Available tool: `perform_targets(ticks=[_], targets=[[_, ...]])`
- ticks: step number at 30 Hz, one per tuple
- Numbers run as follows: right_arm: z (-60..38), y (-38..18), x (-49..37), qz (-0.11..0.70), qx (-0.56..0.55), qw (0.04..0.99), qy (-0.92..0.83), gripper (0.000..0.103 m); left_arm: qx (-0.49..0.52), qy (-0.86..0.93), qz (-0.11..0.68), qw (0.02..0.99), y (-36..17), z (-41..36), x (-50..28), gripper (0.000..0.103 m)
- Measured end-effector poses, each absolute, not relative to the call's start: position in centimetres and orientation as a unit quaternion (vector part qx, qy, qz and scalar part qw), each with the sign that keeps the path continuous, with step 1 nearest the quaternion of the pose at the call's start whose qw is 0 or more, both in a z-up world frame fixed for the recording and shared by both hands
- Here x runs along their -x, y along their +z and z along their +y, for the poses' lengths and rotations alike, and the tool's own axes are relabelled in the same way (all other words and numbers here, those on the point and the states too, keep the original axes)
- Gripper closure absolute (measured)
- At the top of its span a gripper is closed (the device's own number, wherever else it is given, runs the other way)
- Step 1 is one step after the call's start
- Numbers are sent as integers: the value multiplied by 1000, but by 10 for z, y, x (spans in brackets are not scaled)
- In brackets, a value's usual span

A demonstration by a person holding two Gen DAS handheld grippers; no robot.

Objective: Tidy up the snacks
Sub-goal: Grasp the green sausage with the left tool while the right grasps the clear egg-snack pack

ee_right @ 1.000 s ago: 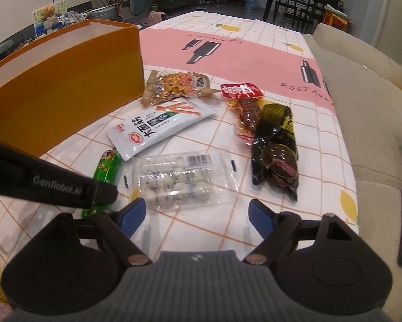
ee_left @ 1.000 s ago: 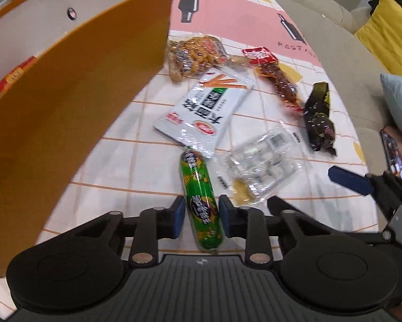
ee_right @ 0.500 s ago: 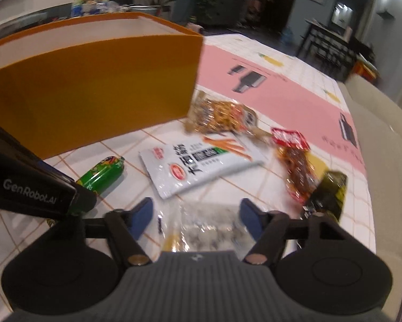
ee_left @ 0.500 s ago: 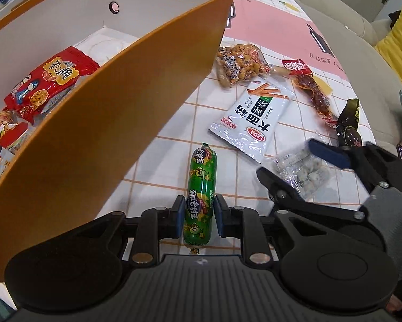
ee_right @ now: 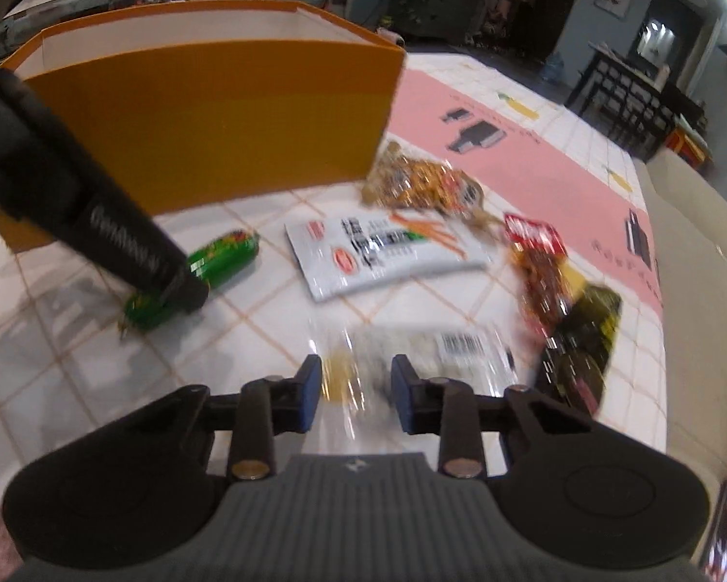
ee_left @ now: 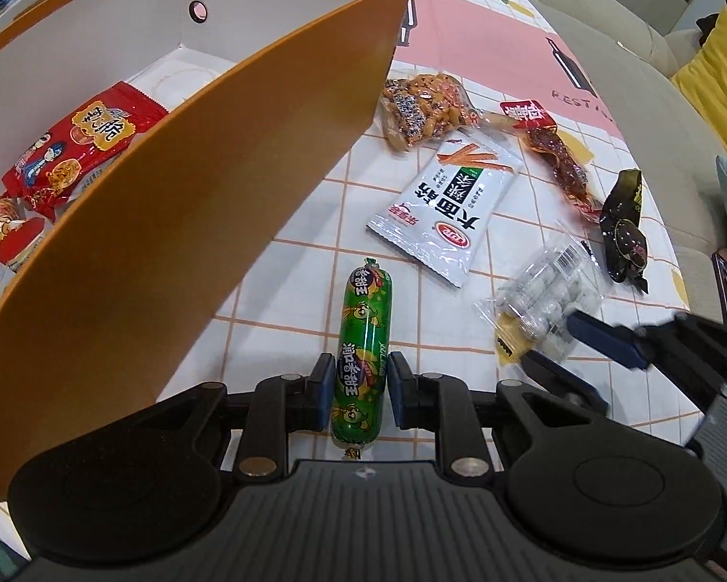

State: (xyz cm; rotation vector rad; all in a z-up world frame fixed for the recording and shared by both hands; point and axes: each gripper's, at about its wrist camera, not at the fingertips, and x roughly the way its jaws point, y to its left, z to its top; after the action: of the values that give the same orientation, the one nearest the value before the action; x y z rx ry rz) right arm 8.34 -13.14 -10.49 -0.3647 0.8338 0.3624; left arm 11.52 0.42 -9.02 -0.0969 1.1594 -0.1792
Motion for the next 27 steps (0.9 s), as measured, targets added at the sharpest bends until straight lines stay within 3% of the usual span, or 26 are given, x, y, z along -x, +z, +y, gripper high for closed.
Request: perform_targets(ticks=[5,8,10,12,14,23,27], targets=[[-155,-108,-77,453,142,867,149,82,59,-93,550,828,-91,4,-115,78],[-163,-103,-74,454,124,871,140,81,62,-94,548,829,-91,4,-115,78],[-163,-97,-75,441,106,880,140,71,64,-95,548,829,-91,4,-115,78],[-161,-91,-80,430,78,890,129,40,67,-94,548,829,-91,6,-115,78],[-160,-90,-86,427,47,897,106,22,68,-93,548,829,-92,7,-114,78],[-171,-114,-131,466,-69,882,-5,15,70,-94,547,829,-93,6,-116,77],[-165,-120,-130,466,-48,884,11,14,62,-94,545,831,-94,4,-116,75]])
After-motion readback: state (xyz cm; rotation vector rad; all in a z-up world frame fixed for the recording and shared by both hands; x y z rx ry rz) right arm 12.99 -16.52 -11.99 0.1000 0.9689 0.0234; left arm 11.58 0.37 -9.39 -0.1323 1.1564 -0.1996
